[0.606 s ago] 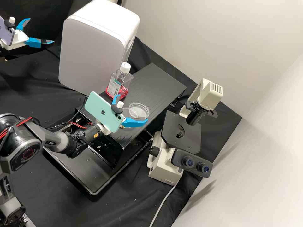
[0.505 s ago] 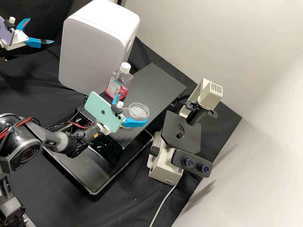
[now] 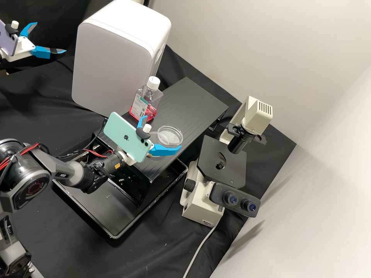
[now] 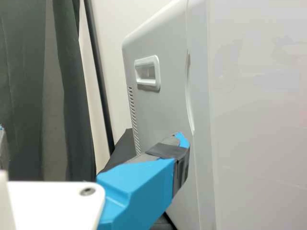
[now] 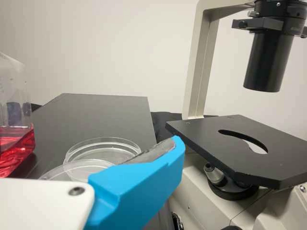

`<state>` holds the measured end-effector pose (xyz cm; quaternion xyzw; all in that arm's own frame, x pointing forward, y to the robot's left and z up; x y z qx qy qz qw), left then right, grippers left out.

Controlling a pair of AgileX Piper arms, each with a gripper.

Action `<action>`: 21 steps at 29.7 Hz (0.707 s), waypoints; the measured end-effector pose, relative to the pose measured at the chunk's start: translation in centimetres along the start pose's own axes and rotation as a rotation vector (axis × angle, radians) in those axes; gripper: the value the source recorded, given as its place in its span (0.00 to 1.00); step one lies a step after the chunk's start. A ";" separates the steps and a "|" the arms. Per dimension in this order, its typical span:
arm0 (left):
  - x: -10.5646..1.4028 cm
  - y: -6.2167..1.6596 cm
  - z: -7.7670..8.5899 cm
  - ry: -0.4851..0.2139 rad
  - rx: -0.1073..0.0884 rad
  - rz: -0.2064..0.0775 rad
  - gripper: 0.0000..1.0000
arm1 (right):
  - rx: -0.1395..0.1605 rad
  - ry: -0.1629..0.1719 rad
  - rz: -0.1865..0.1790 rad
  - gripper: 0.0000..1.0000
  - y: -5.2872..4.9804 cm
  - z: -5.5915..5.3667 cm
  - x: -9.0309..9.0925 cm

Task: Place the lid on the petri dish

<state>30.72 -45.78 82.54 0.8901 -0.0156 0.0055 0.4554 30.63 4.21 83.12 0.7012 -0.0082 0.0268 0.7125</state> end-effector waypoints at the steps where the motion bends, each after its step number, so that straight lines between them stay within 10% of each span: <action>1: 0.0 -0.02 0.1 -0.004 -0.002 -0.001 1.00 | 0.000 0.000 0.000 1.00 0.0 0.0 0.0; 12: -1.3 -0.34 4.1 -0.146 -0.004 -0.017 1.00 | 0.000 0.000 0.000 1.00 0.0 0.0 0.0; 21: -4.9 -2.66 6.8 -0.391 0.025 -0.041 1.00 | 0.000 0.000 0.000 1.00 0.0 0.0 0.0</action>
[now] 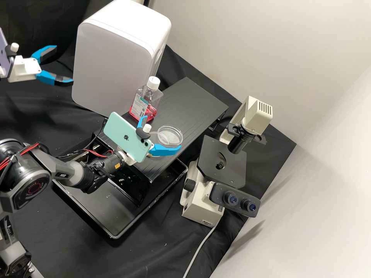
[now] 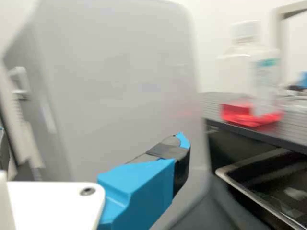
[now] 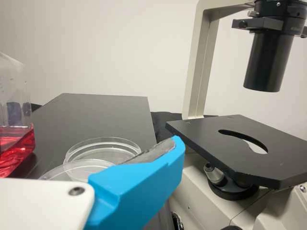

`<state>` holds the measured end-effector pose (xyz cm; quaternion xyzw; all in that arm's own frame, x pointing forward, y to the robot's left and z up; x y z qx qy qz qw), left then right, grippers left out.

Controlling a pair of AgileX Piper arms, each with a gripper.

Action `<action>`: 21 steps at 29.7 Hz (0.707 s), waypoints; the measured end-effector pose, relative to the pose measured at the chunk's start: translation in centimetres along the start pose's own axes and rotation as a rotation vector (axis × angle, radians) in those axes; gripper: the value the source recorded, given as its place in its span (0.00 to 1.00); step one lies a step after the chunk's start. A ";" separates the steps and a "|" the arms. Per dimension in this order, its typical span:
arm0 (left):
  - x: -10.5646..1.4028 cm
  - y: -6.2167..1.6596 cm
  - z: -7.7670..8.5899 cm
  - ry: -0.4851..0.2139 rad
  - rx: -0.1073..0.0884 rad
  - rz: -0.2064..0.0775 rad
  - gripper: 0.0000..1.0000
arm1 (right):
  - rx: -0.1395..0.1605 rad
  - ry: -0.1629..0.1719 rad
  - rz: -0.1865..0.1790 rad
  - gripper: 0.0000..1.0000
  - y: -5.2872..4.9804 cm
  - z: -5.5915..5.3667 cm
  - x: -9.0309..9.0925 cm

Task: Place the lid on the petri dish

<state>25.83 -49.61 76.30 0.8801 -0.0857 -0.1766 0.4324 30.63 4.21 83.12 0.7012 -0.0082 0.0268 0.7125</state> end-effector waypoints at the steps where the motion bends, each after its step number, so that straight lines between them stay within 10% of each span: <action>1: -0.3 -0.21 0.2 -0.017 0.000 -0.002 1.00 | 0.000 0.000 0.000 1.00 0.0 0.0 0.0; 9: -2.6 -2.14 2.7 -0.197 -0.046 -0.093 1.00 | 0.000 0.000 0.000 1.00 0.0 0.0 0.0; 15: -4.1 -2.03 3.5 -0.233 -0.091 -0.103 1.00 | 0.000 0.000 0.000 1.00 0.0 0.0 0.0; 21: -4.3 -2.16 4.2 -0.268 -0.093 -0.111 1.00 | 0.000 0.000 0.000 1.00 0.0 0.0 0.0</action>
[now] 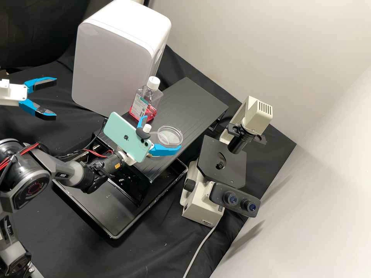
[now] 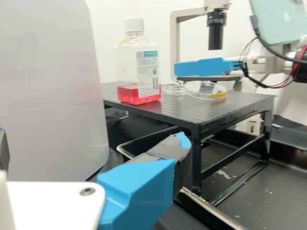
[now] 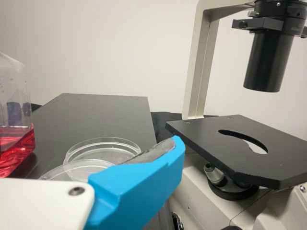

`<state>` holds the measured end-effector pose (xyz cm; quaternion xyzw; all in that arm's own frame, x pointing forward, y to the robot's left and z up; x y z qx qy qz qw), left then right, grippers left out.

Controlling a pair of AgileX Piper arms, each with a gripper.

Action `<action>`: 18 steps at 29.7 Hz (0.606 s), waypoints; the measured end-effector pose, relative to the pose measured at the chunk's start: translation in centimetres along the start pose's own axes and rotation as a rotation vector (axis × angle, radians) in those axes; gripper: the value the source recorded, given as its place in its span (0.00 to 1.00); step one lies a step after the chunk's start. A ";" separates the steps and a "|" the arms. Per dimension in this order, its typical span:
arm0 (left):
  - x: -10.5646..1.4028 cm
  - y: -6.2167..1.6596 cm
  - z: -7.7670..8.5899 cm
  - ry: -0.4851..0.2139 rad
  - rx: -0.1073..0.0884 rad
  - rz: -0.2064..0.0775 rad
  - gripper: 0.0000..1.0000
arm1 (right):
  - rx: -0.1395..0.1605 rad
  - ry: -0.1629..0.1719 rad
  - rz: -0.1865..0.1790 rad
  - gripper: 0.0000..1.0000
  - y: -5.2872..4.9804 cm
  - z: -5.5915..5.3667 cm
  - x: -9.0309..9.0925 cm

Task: Place the lid on the petri dish

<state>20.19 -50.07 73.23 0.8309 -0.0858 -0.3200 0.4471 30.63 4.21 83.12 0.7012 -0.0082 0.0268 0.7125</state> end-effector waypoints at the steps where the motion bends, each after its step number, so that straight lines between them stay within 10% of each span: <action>1: 0.0 0.00 0.0 -0.001 0.001 0.000 1.00 | 0.000 0.000 0.000 1.00 0.0 0.0 0.0; 5: 0.4 0.06 -0.1 -0.002 0.010 0.002 1.00 | 0.000 0.000 0.000 1.00 0.0 0.0 0.0; 10: 2.1 -0.89 -0.2 -0.028 0.096 -0.032 1.00 | 0.000 0.000 0.000 1.00 0.0 0.0 0.0; 18: 3.2 -2.66 0.9 -0.090 0.130 -0.095 1.00 | 0.000 0.000 0.000 1.00 0.0 0.0 0.0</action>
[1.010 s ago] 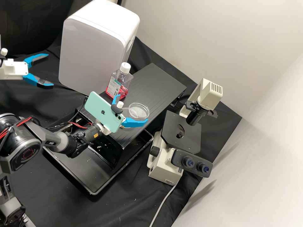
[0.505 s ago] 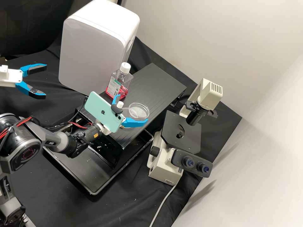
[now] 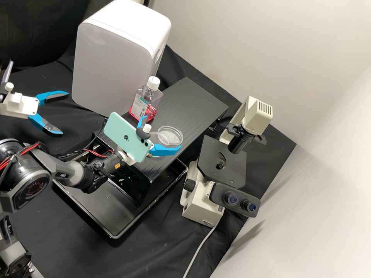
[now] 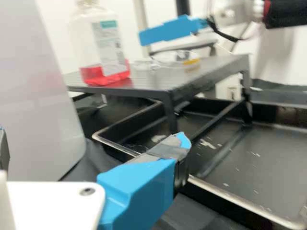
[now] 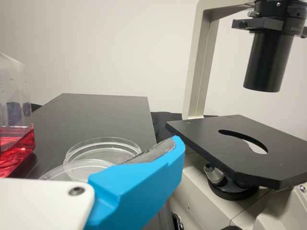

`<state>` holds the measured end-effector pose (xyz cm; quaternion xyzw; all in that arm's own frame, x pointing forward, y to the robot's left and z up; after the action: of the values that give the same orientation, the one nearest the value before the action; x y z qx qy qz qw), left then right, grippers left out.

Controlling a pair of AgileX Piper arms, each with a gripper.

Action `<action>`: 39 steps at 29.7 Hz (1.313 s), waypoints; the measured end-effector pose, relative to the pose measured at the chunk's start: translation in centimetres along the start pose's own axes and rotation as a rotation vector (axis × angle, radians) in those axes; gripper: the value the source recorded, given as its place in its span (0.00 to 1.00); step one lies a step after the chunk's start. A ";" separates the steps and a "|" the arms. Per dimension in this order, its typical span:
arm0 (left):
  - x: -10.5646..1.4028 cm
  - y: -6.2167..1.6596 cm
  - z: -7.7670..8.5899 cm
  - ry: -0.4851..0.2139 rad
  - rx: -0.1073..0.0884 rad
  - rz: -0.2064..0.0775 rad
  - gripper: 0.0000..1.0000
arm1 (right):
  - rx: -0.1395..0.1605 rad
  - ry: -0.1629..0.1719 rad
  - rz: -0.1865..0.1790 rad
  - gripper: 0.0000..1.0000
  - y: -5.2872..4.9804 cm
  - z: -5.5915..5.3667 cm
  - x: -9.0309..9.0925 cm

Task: Place the lid on the petri dish

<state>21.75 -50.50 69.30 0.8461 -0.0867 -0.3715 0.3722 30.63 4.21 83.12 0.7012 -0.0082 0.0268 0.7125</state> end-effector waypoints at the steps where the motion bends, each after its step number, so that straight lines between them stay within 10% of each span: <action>1: 0.1 -0.19 0.1 0.000 0.001 -0.007 1.00 | 0.000 0.000 0.000 1.00 0.0 0.0 0.0; 9: 0.1 0.09 -0.7 0.053 -0.026 0.009 1.00 | 0.000 0.000 0.000 1.00 0.0 0.0 0.0; 19: -0.1 1.19 -1.9 0.097 -0.145 0.063 1.00 | 0.000 0.000 0.000 1.00 0.0 0.0 0.0; 39: 0.1 1.06 -1.7 0.085 -0.151 0.057 1.00 | 0.000 0.000 0.000 1.00 0.0 0.0 0.0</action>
<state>23.09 -50.33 70.76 0.8278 -0.0664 -0.3300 0.4487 30.63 4.21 83.12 0.7012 -0.0082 0.0268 0.7125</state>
